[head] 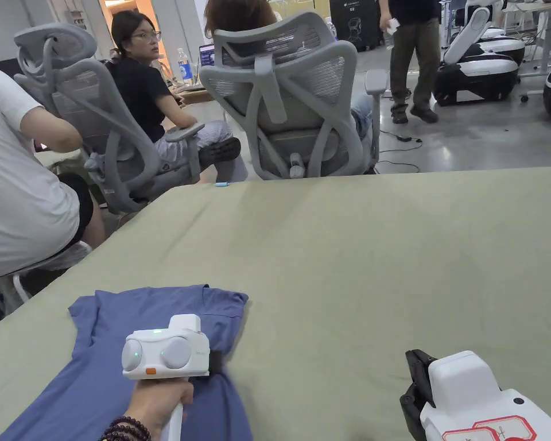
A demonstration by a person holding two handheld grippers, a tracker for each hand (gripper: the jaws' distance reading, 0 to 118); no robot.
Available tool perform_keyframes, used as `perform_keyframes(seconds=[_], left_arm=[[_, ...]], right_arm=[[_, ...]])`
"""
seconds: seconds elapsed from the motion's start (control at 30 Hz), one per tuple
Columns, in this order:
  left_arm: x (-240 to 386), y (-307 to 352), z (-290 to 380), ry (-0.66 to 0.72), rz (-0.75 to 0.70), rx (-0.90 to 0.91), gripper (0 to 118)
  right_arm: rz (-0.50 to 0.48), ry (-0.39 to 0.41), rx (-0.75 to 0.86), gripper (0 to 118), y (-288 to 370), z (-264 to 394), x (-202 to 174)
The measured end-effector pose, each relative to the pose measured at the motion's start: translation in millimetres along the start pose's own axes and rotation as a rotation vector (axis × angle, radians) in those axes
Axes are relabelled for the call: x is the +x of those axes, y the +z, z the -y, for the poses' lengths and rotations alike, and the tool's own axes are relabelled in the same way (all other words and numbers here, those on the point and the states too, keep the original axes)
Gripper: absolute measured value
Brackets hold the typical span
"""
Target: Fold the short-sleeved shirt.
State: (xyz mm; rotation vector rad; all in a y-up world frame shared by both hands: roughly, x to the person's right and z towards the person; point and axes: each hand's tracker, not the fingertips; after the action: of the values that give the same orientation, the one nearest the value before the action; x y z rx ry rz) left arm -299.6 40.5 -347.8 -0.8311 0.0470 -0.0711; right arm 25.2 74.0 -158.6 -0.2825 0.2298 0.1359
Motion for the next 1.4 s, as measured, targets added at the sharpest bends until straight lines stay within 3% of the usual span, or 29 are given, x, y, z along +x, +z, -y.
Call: perform_keyframes(seconds=[0.03, 0.1, 0.3, 0.4, 0.53, 0.77, 0.97, 1.13, 1.2, 1.3, 1.4], left_arm=[[-1.3, 0.6, 1.9, -0.032, -0.127, 0.001, 7], [-10.7, 0.5, 1.2, 0.004, -0.008, -0.002, 7], [-16.5, 43.2, -11.6, -0.029, -0.011, 0.181, 7], [-25.1, 80.3, -42.3, 0.033, 0.051, 0.254, 7], [16.2, 157.6, -81.1, -0.109, 0.156, 0.456, 7], [191.9, 260.5, -113.5, -0.307, 0.546, 0.599, 7], [379.2, 270.9, -69.4, -0.466, 0.908, 0.502, 7], [500.9, 229.1, 4.0, -0.589, 0.999, 0.318, 7], [553.4, 180.8, 49.4, -0.663, 0.976, 0.229, 7], [581.6, 150.8, 98.6, -0.758, 0.952, 0.133, 7], [584.5, 133.7, 115.2, -0.758, 0.929, 0.103, 7]], right_arm=[[0.004, 0.006, -0.005, 3, -1.1, -0.2, -0.1], [0.005, 0.007, -0.004, 3, -0.1, -1.7, 0.3], [0.014, -0.009, 0.011, 3, 8.5, -9.2, 5.5], [0.012, -0.022, 0.027, 3, 25.1, -10.4, 11.7], [0.050, 0.004, 0.033, 4, 54.8, -5.8, 25.4], [0.204, -0.045, 0.015, 4, 125.0, 6.1, 100.3], [0.434, -0.113, 0.005, 4, 192.6, 29.5, 186.1], [0.579, -0.181, -0.046, 4, 238.4, 61.1, 237.1], [0.623, -0.214, -0.068, 4, 250.1, 74.5, 251.3], [0.646, -0.233, -0.088, 5, 258.5, 88.7, 262.5], [0.640, -0.242, -0.097, 5, 260.4, 95.7, 264.8]])
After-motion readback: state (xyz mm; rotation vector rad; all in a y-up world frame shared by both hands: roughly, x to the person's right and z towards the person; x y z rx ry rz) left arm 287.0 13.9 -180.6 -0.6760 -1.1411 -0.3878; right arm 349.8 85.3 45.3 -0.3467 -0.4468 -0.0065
